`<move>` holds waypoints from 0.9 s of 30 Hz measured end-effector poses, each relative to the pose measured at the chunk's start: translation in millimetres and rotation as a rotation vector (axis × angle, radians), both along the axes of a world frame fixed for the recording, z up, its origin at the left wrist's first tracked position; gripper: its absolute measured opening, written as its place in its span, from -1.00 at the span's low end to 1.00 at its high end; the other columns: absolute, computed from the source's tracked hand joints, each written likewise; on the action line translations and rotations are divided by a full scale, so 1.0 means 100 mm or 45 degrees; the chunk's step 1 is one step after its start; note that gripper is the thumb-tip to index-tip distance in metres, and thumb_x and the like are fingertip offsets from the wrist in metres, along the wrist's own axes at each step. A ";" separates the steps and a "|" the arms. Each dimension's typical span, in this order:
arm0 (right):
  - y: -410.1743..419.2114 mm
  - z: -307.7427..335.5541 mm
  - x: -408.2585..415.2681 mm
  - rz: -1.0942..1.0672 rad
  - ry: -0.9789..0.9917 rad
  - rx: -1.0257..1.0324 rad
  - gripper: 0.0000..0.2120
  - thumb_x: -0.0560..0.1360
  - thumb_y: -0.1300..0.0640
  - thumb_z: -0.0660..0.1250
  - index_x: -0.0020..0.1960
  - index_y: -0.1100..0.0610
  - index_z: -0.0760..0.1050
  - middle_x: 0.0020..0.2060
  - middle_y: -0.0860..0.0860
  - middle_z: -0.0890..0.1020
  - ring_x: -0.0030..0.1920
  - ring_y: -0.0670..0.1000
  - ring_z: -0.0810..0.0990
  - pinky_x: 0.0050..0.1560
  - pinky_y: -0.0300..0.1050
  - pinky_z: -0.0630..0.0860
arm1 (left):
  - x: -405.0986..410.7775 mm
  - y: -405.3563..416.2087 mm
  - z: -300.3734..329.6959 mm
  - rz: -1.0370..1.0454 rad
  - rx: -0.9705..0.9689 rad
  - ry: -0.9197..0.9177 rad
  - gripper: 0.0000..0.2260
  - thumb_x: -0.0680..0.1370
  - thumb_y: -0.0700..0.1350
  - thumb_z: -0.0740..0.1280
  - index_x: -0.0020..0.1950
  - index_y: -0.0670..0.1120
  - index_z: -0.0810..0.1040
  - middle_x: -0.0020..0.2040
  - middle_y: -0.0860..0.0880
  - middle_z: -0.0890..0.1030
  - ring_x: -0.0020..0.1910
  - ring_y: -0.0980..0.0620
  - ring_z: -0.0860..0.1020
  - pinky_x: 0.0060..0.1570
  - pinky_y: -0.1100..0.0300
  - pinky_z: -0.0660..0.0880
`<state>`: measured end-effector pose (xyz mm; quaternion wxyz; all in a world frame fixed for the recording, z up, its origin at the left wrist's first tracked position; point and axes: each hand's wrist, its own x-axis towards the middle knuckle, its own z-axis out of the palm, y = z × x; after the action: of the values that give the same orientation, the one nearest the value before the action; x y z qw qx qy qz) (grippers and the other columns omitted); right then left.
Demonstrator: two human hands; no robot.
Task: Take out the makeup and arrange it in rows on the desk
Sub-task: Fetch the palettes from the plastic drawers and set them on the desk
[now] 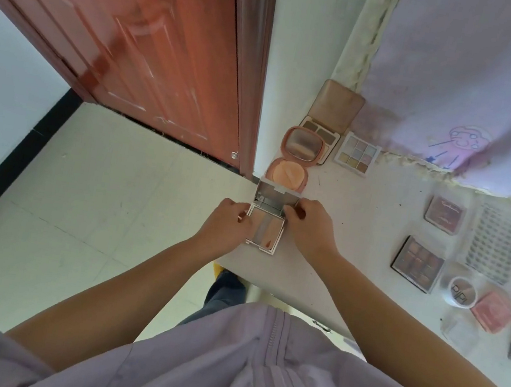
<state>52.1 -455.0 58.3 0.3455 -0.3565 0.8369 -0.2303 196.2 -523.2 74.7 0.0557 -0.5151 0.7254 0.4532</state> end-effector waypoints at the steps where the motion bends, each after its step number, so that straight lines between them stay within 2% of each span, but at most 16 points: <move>1: 0.01 0.03 -0.03 0.025 -0.030 0.019 -0.85 0.57 0.08 0.23 0.03 0.14 0.49 -0.08 0.03 0.47 -0.11 -0.01 0.44 -0.10 -0.23 0.29 | -0.03 -0.04 0.03 0.004 -0.015 0.007 -0.64 0.61 -0.18 0.10 0.41 -0.12 0.37 0.27 -0.13 0.41 0.13 -0.01 0.44 0.02 0.28 0.29; 2: 0.04 0.06 -0.08 0.048 -0.055 0.035 -0.79 0.56 0.09 0.23 0.15 0.15 0.49 -0.01 0.02 0.47 -0.08 -0.03 0.44 -0.06 -0.25 0.31 | -0.07 -0.10 0.06 0.028 -0.049 0.029 -0.63 0.60 -0.21 0.10 0.41 -0.11 0.36 0.27 -0.12 0.42 0.15 -0.01 0.44 0.01 0.30 0.29; 4: 0.15 0.16 -0.23 0.085 -0.073 0.060 -0.71 0.56 0.13 0.21 0.27 0.12 0.47 0.09 0.01 0.50 -0.02 -0.08 0.46 -0.01 -0.29 0.34 | -0.21 -0.27 0.21 0.128 -0.210 0.141 -0.65 0.58 -0.27 0.11 0.34 -0.11 0.42 0.15 -0.08 0.46 0.05 0.04 0.43 -0.11 0.36 0.30; 5: 0.23 0.22 -0.35 0.085 -0.068 0.056 -0.72 0.57 0.15 0.21 0.26 0.10 0.48 0.10 -0.01 0.52 -0.01 -0.09 0.47 -0.01 -0.32 0.35 | -0.31 -0.35 0.32 0.182 -0.315 0.230 -0.68 0.58 -0.29 0.11 0.30 -0.11 0.45 0.08 -0.05 0.47 -0.01 0.06 0.42 -0.19 0.38 0.30; 7: 0.38 0.37 -0.64 0.025 -0.022 0.034 -0.76 0.56 0.18 0.21 0.18 0.07 0.54 0.06 -0.05 0.57 -0.02 -0.09 0.51 -0.04 -0.35 0.37 | -0.60 -0.49 0.57 0.217 -0.471 0.462 -0.70 0.57 -0.30 0.12 0.25 -0.11 0.48 0.03 -0.01 0.48 -0.06 0.07 0.43 -0.18 0.36 0.33; 10: 0.59 0.59 -1.16 -0.173 0.059 -0.002 -0.82 0.54 0.21 0.25 0.07 0.10 0.59 -0.01 0.01 0.65 -0.01 0.00 0.60 0.07 -0.21 0.45 | -1.19 -0.48 0.86 -0.024 -0.553 0.759 -0.71 0.56 -0.32 0.13 0.18 -0.12 0.52 -0.03 0.04 0.48 -0.11 0.05 0.45 -0.11 0.29 0.39; 12: 0.76 0.65 -1.48 -0.305 0.148 -0.002 -0.83 0.53 0.21 0.26 0.04 0.11 0.60 -0.02 0.04 0.66 -0.02 0.01 0.60 0.05 -0.24 0.42 | -1.62 -0.28 0.90 -0.263 -0.437 0.887 -0.75 0.56 -0.31 0.14 0.15 -0.15 0.53 -0.06 0.04 0.49 -0.19 0.06 0.43 -0.15 0.32 0.37; 14: 0.92 0.64 -1.75 -0.329 0.319 0.060 -0.82 0.54 0.19 0.26 0.08 0.13 0.60 0.03 0.06 0.65 0.01 0.02 0.59 0.02 -0.30 0.34 | -2.03 -0.04 0.80 -0.500 -0.297 0.833 -0.75 0.57 -0.30 0.13 0.16 -0.17 0.54 0.01 -0.09 0.54 -0.14 0.02 0.46 -0.11 0.30 0.33; 17: 1.05 0.51 -2.03 -0.249 0.442 0.194 -0.74 0.53 0.19 0.26 0.20 0.13 0.54 0.19 0.13 0.53 0.17 0.12 0.52 0.17 -0.17 0.35 | -2.52 0.27 0.46 -0.696 -0.013 0.454 -0.68 0.59 -0.25 0.08 0.30 -0.13 0.47 0.23 -0.15 0.52 0.01 -0.05 0.53 -0.07 0.27 0.37; 20: 1.05 0.34 -2.22 -0.001 0.522 0.323 -0.62 0.53 0.11 0.28 0.34 0.13 0.40 0.44 0.12 0.27 0.43 0.16 0.25 0.40 0.04 0.22 | -2.82 0.44 0.24 -0.620 0.188 0.214 -0.60 0.59 -0.24 0.08 0.43 -0.13 0.34 0.40 -0.15 0.39 0.27 -0.12 0.44 0.15 0.17 0.39; 23: 1.02 0.16 -2.41 0.331 0.624 0.406 -0.45 0.52 0.02 0.30 0.44 0.15 0.23 0.50 0.09 0.15 0.50 0.12 0.10 0.50 0.09 -0.03 | -2.97 0.52 0.09 -0.467 0.227 0.147 -0.60 0.61 -0.21 0.09 0.46 -0.15 0.29 0.44 -0.15 0.33 0.37 -0.11 0.35 0.30 0.15 0.30; 25: 1.02 0.11 -2.52 0.451 0.662 0.349 -0.43 0.51 -0.01 0.29 0.43 0.15 0.21 0.45 0.11 0.24 0.46 0.13 0.20 0.50 0.08 -0.07 | -3.02 0.59 0.00 -0.343 0.275 0.189 -0.67 0.61 -0.20 0.10 0.36 -0.15 0.41 0.35 -0.18 0.43 0.31 -0.13 0.42 0.31 0.07 0.33; 27: 1.06 0.10 -2.60 0.535 0.700 0.245 -0.45 0.49 -0.01 0.31 0.39 0.17 0.27 0.37 0.13 0.34 0.38 0.16 0.30 0.46 0.03 0.03 | -3.04 0.66 -0.02 -0.138 0.431 0.277 -0.80 0.60 -0.20 0.12 0.02 -0.09 0.54 0.13 -0.18 0.54 0.10 -0.10 0.50 0.19 0.01 0.43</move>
<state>-208.2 -349.4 68.4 0.1793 -0.5354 0.8248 0.0300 -107.9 -457.0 72.3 0.0871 -0.4067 0.6671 0.6180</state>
